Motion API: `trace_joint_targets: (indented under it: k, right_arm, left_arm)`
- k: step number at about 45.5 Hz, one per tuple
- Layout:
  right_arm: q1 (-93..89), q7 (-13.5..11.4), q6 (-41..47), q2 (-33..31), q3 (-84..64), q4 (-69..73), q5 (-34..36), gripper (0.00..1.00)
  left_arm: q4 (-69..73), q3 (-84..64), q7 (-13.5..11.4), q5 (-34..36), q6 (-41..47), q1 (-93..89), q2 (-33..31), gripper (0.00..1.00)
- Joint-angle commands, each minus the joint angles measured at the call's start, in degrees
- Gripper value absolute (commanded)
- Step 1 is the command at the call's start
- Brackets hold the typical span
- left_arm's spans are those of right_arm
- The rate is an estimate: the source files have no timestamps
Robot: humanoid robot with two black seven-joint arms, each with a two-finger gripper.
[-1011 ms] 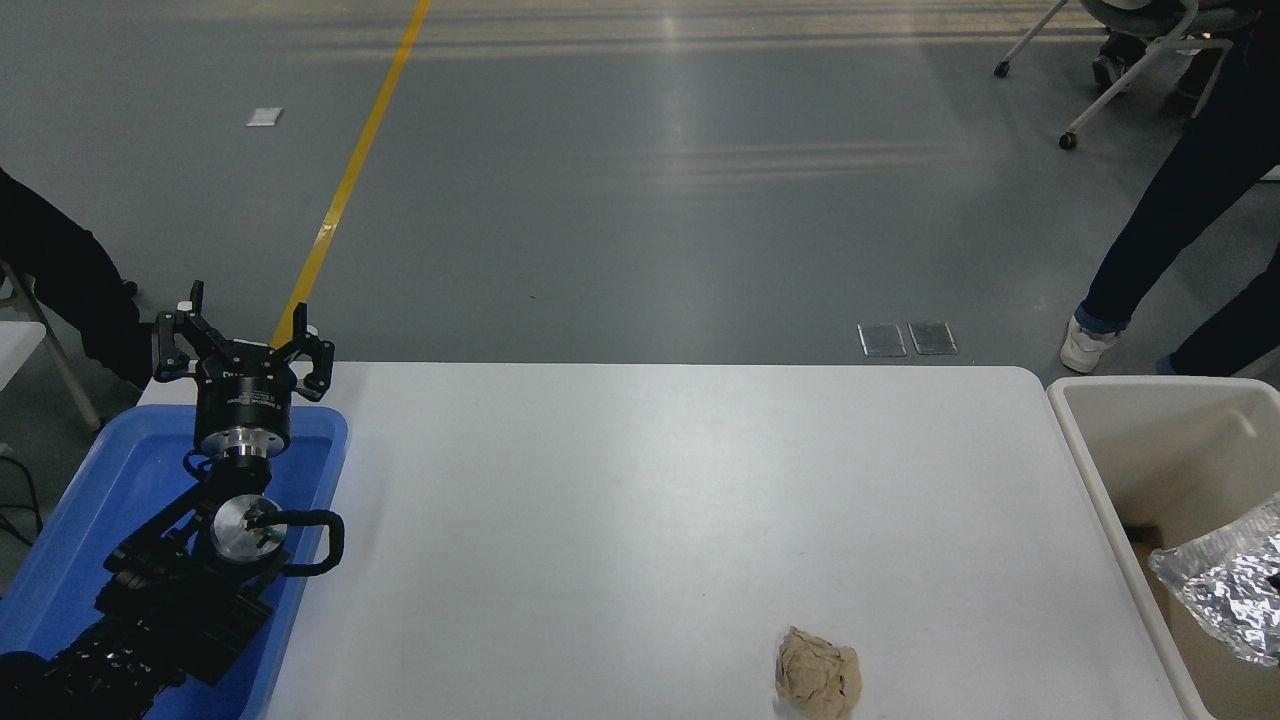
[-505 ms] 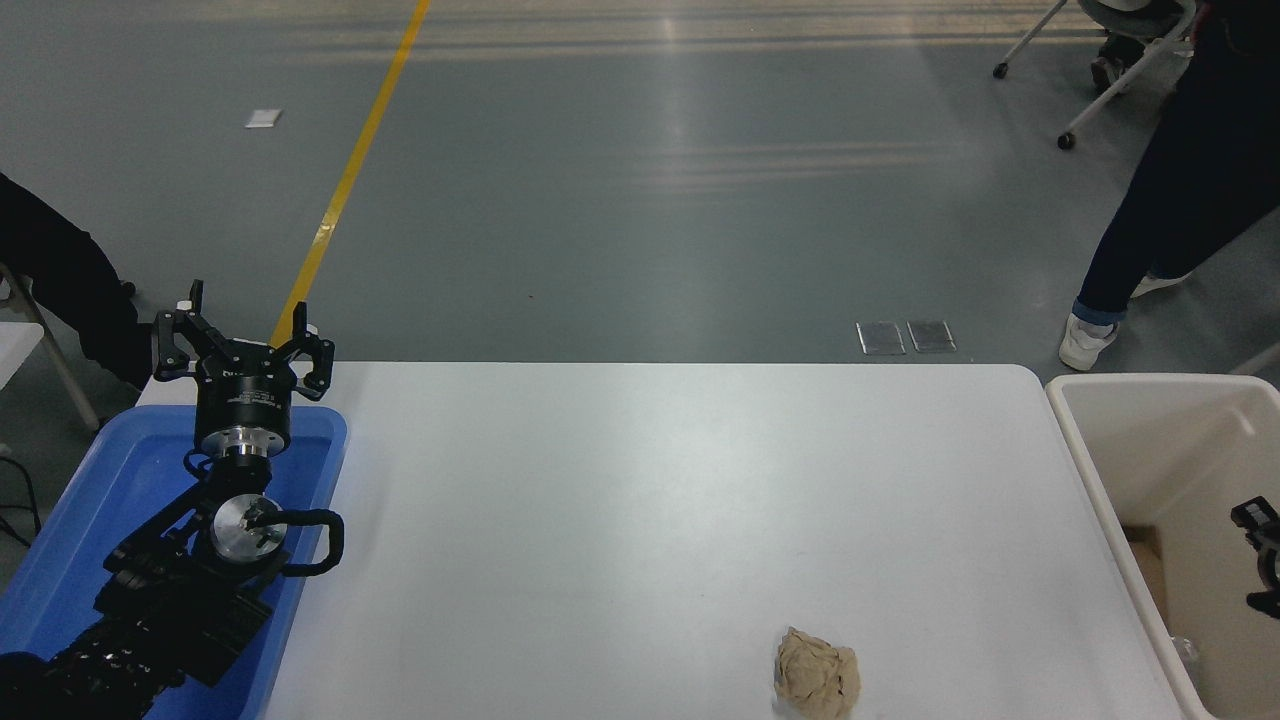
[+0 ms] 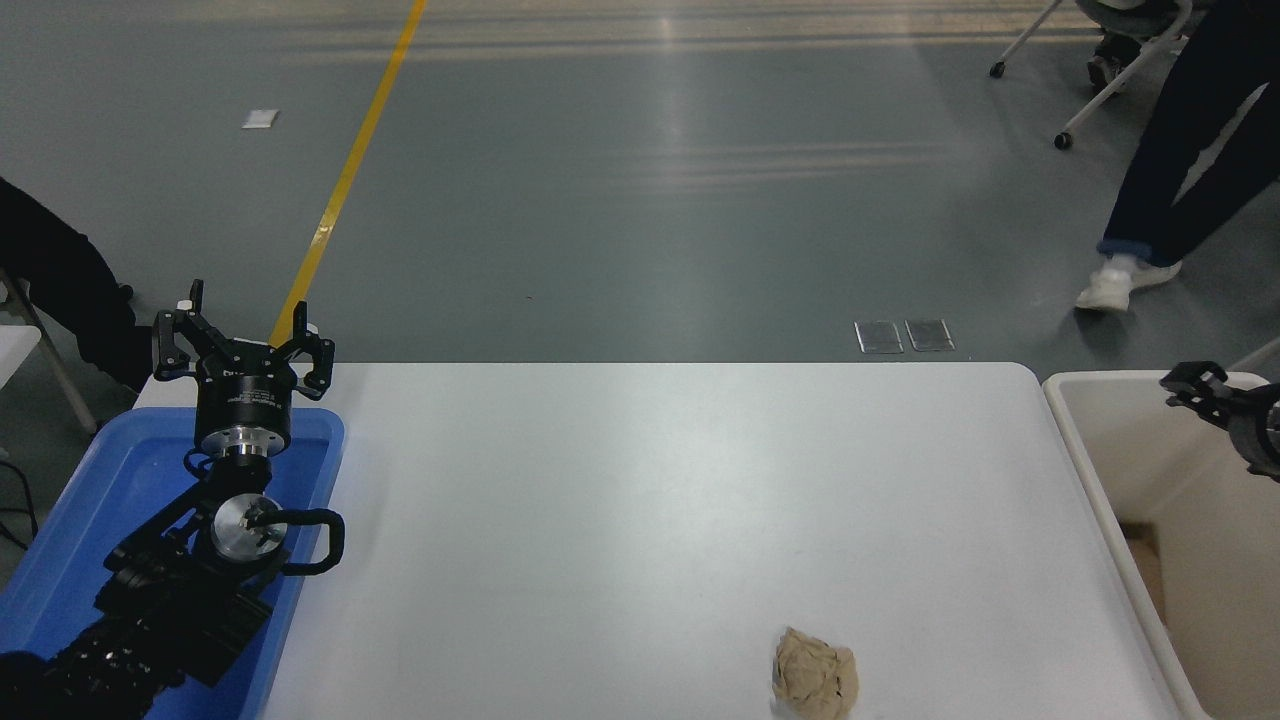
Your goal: Pick up foil plate and place in dustbin
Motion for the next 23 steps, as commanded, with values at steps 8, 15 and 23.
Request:
trace_joint_targets:
  k: [8, 15, 23]
  right_arm:
    - [26.2, -0.1, 9.3, 12.3, -12.5, 14.7, -2.6, 1.00]
    - [30.9, 0.0, 17.8, 18.2, -11.9, 15.3, 3.0, 1.00]
    - [36.6, 0.0, 26.2, 24.7, -11.9, 17.0, 11.6, 1.00]
  left_arm:
    - [0.0, 0.0, 0.0, 0.0, 0.1, 0.1, 0.0, 0.99]
    - [0.0, 0.0, -0.1, -0.1, 0.1, 0.1, 0.0, 0.99]
    - [0.0, 0.0, -0.1, -0.2, 0.1, 0.1, 0.0, 0.99]
